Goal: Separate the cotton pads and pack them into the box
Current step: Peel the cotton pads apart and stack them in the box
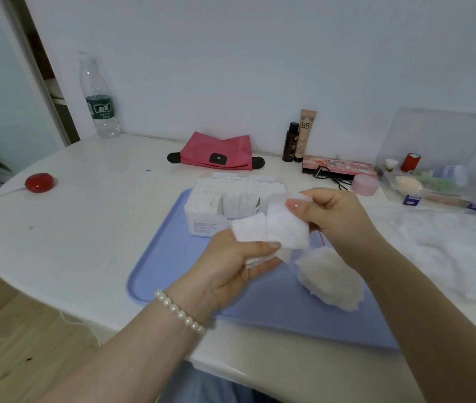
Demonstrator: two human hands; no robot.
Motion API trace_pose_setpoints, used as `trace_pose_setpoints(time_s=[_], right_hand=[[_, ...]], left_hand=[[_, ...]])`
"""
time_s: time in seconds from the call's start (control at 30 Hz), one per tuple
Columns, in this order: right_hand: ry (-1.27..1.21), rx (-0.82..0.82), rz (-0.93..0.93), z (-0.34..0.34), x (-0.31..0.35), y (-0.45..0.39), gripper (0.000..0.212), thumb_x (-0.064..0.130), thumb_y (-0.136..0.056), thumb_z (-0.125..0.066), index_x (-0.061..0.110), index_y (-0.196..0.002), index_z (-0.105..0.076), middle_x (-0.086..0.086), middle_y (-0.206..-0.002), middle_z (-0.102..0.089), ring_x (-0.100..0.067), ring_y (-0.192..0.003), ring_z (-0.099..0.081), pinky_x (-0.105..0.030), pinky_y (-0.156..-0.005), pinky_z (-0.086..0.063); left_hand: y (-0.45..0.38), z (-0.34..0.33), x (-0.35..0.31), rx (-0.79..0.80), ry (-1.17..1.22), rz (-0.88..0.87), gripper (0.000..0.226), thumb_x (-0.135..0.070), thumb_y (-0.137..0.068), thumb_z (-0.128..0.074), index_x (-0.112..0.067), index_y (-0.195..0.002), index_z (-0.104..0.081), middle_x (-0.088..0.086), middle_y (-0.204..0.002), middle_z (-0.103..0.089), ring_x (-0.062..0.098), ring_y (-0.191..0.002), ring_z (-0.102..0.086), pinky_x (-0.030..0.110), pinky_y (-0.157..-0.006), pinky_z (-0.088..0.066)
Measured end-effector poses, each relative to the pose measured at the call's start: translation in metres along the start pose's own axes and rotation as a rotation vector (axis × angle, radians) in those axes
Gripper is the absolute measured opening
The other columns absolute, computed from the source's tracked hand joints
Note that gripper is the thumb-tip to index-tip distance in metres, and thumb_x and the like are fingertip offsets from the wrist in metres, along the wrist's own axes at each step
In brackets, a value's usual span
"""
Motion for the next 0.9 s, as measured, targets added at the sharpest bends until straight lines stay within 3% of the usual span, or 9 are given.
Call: trace_pose_setpoints(time_s=[0.1, 0.2, 0.33, 0.43, 0.53, 0.63, 0.77, 0.9], right_hand=[[-0.012, -0.034, 0.057, -0.001, -0.001, 0.002, 0.013, 0.008, -0.087, -0.060, 0.012, -0.089, -0.072, 0.004, -0.080, -0.073, -0.007, -0.075, -0.067, -0.019, -0.072, -0.055], [0.039, -0.115, 0.119, 0.002, -0.002, 0.003, 0.014, 0.010, -0.085, -0.063, 0.021, -0.087, -0.071, 0.005, -0.093, -0.071, 0.003, -0.082, -0.064, -0.012, -0.079, -0.050], [-0.132, -0.322, 0.134, 0.018, 0.008, 0.004, 0.007, 0.009, -0.081, -0.066, 0.012, -0.083, -0.071, 0.012, -0.069, -0.069, 0.002, -0.067, -0.062, -0.012, -0.069, -0.051], [-0.453, -0.117, -0.006, 0.012, 0.017, 0.006, 0.008, 0.014, -0.069, -0.063, 0.010, -0.074, -0.069, 0.003, -0.067, -0.071, -0.008, -0.062, -0.066, -0.020, -0.053, -0.053], [-0.314, 0.113, -0.160, -0.009, 0.015, 0.012, 0.015, 0.014, -0.064, -0.064, 0.003, -0.074, -0.064, -0.004, -0.059, -0.067, -0.012, -0.050, -0.061, -0.020, -0.043, -0.048], [-0.125, 0.077, -0.174, -0.017, 0.005, 0.013, 0.015, 0.012, -0.063, -0.073, 0.003, -0.073, -0.067, -0.011, -0.064, -0.069, -0.021, -0.056, -0.065, -0.028, -0.051, -0.056], [-0.007, 0.035, -0.117, -0.018, 0.002, 0.011, 0.006, 0.003, -0.073, -0.074, 0.006, -0.071, -0.069, -0.007, -0.059, -0.068, -0.016, -0.054, -0.064, -0.027, -0.049, -0.053], [0.005, 0.060, -0.131, -0.017, 0.001, 0.010, 0.004, 0.002, -0.073, -0.072, 0.003, -0.075, -0.069, -0.010, -0.066, -0.069, -0.017, -0.058, -0.064, -0.029, -0.051, -0.054]], left_hand=[[-0.002, 0.004, 0.000, -0.033, -0.016, -0.023, 0.032, 0.015, -0.077, -0.059, -0.007, -0.099, -0.066, 0.006, -0.089, -0.073, 0.017, -0.075, -0.070, 0.025, -0.063, -0.058], [-0.002, 0.006, 0.001, -0.038, -0.026, -0.015, 0.032, 0.016, -0.077, -0.059, -0.005, -0.099, -0.065, 0.006, -0.086, -0.073, 0.016, -0.072, -0.071, 0.024, -0.058, -0.056], [-0.003, 0.008, 0.002, -0.048, -0.021, -0.002, 0.033, 0.018, -0.077, -0.058, -0.004, -0.101, -0.064, 0.007, -0.083, -0.073, 0.016, -0.070, -0.071, 0.024, -0.056, -0.056], [-0.004, 0.007, 0.002, -0.027, -0.029, -0.008, 0.032, 0.017, -0.078, -0.058, -0.003, -0.103, -0.064, 0.007, -0.086, -0.073, 0.016, -0.072, -0.071, 0.025, -0.060, -0.058], [-0.004, 0.000, 0.003, 0.020, -0.060, -0.015, 0.033, 0.014, -0.079, -0.057, -0.003, -0.106, -0.065, 0.009, -0.095, -0.072, 0.018, -0.080, -0.070, 0.026, -0.068, -0.058], [-0.001, -0.007, 0.004, 0.078, -0.115, -0.019, 0.032, 0.014, -0.081, -0.055, -0.008, -0.101, -0.067, 0.008, -0.096, -0.072, 0.017, -0.086, -0.069, 0.026, -0.073, -0.058], [0.001, -0.007, 0.004, 0.142, -0.120, 0.019, 0.040, 0.017, -0.082, -0.051, -0.005, -0.113, -0.063, 0.016, -0.116, -0.066, 0.027, -0.109, -0.063, 0.031, -0.086, -0.055], [0.002, -0.005, 0.002, 0.223, -0.059, 0.062, 0.044, 0.020, -0.083, -0.043, -0.004, -0.116, -0.060, 0.016, -0.113, -0.067, 0.027, -0.102, -0.066, 0.033, -0.086, -0.055]])
Point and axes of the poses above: each hand's wrist, its own y-axis away from the middle knuckle, its own z-axis out of the back of the hand, x = y × z, the point moved 4 cm from there along -y, towards the middle knuckle
